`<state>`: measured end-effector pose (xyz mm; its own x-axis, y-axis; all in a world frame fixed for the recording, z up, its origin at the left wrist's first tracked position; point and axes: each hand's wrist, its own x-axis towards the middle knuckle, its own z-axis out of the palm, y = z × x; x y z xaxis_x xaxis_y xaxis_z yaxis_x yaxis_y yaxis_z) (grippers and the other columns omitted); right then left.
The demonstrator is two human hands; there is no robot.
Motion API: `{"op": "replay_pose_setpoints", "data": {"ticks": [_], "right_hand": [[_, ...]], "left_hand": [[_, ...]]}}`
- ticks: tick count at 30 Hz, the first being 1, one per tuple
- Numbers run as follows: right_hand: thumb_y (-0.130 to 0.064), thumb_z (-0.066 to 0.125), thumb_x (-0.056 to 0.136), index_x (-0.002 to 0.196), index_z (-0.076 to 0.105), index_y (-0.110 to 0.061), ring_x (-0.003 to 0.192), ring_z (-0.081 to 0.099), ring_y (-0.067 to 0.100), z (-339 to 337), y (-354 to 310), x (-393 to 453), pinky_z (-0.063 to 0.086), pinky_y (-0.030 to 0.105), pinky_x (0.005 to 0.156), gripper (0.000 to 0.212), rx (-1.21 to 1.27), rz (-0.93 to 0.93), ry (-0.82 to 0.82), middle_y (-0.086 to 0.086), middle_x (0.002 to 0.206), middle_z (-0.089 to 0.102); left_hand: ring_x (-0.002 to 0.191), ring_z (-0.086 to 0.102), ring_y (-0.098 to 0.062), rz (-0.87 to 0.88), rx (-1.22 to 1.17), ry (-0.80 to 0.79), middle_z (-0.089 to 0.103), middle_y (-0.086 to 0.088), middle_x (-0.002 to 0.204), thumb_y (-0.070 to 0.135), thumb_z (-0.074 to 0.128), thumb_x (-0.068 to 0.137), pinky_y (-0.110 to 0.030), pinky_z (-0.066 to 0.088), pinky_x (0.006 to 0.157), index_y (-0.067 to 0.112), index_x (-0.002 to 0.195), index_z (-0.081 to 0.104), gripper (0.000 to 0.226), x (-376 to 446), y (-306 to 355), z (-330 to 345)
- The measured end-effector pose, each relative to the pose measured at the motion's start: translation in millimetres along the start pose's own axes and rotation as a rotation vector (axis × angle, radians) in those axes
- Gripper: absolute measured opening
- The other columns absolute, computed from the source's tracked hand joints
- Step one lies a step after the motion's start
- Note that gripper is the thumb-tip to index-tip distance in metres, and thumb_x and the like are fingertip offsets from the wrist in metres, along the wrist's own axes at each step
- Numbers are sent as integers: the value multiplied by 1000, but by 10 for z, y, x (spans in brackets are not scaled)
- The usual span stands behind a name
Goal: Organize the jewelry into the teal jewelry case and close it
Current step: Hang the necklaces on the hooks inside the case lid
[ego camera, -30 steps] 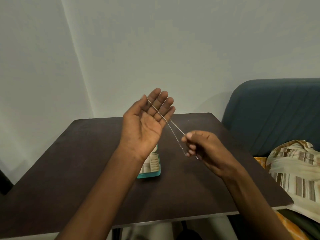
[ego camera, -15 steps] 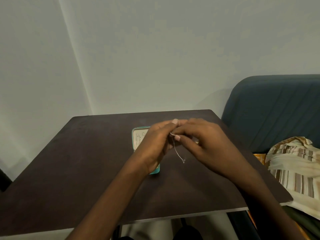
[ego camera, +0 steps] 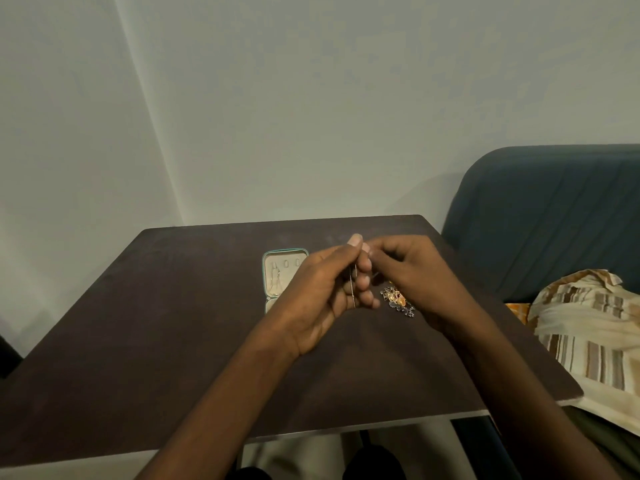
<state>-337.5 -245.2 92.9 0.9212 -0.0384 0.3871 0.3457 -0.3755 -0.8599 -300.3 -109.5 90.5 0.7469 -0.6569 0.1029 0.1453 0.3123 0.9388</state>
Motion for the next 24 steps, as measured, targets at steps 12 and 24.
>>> {"op": "replay_pose_setpoints", "data": {"ticks": [12, 24], "right_hand": [[-18, 60, 87, 89, 70, -4, 77, 59, 28, 232, 215, -119, 49, 46, 76, 17, 291, 163, 16, 18, 83, 68], [-14, 54, 75, 70, 53, -12, 53, 56, 13, 439, 266, -106, 56, 29, 64, 6, 1147, 344, 216, -2, 48, 47]], "left_hand": [[40, 46, -12, 66, 289, 175, 47, 1, 44, 30, 49, 94, -24, 48, 49, 10, 68, 57, 34, -11, -7, -162], [43, 42, -9, 3, -88, 183, 43, 4, 48, 31, 53, 91, -26, 44, 54, 13, 65, 55, 32, 72, 17, -284]]}}
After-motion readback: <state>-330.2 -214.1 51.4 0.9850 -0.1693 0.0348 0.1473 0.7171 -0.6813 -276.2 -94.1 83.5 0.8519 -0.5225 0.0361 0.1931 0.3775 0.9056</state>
